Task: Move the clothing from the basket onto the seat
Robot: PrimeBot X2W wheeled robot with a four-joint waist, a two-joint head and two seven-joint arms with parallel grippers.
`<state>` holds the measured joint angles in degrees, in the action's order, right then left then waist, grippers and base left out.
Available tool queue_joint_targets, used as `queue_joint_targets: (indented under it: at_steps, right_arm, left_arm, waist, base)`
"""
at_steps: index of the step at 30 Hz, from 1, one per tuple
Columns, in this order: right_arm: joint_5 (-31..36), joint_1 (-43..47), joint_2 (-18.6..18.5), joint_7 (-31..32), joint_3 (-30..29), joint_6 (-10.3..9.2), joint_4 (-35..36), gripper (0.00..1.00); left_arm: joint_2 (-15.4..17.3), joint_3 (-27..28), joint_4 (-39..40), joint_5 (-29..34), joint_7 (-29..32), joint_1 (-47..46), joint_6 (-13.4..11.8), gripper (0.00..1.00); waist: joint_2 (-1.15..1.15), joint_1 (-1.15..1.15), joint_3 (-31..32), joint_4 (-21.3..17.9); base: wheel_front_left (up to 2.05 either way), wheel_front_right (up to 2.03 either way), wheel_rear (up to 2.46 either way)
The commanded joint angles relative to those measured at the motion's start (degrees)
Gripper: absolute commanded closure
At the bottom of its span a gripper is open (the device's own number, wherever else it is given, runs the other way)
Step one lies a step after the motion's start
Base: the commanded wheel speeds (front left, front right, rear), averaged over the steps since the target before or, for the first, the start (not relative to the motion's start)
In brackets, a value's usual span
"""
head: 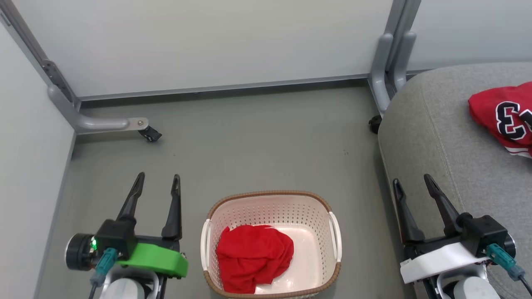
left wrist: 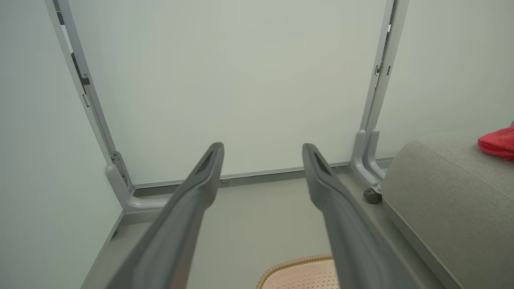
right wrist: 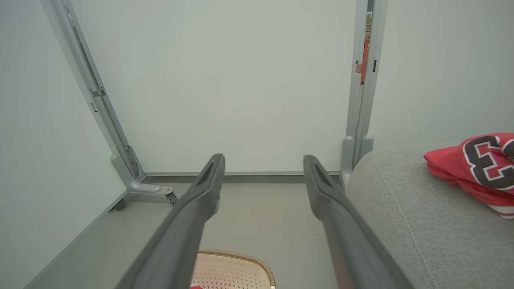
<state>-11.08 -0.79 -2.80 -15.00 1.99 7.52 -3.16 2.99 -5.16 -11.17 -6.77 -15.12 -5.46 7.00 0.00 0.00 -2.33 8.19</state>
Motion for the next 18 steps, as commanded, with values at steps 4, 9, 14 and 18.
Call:
queue_joint_targets:
  at_steps: [4,9,14,18]
  right_arm:
    - [0.66,-1.86,-0.18,-0.28,0.29,-0.06,0.67,0.0]
    - [1.11,-4.46,-0.17,-0.28,0.87,-0.06,1.53,0.0]
    - [1.17,-7.98,-0.17,-0.28,1.93,-0.06,2.56,0.0]
    - [0.85,-10.88,-0.18,-0.28,2.5,-0.06,3.57,0.0]
  left_arm:
    - [0.73,-1.52,-1.12,0.32,-0.05,-3.48,0.4,0.0]
    - [2.15,-4.16,-4.2,-0.24,-0.04,-8.17,0.49,0.0]
    - [4.41,-7.45,-7.76,-1.69,-0.04,-13.33,0.49,0.0]
    - [6.23,-10.39,-11.15,-2.32,-0.05,-17.36,0.5,0.0]
  waist:
    - [0.0,0.0,-2.44,-1.88]
    - [0.0,0.0,-6.14,-4.19]
    - [0.0,0.0,-10.98,-7.22]
    - [0.0,0.0,-15.15,-9.53]
  base:
    - [0.0,0.0,0.0]
    - [0.0,0.0,0.0]
    - [0.0,0.0,0.0]
    - [0.0,0.0,0.0]
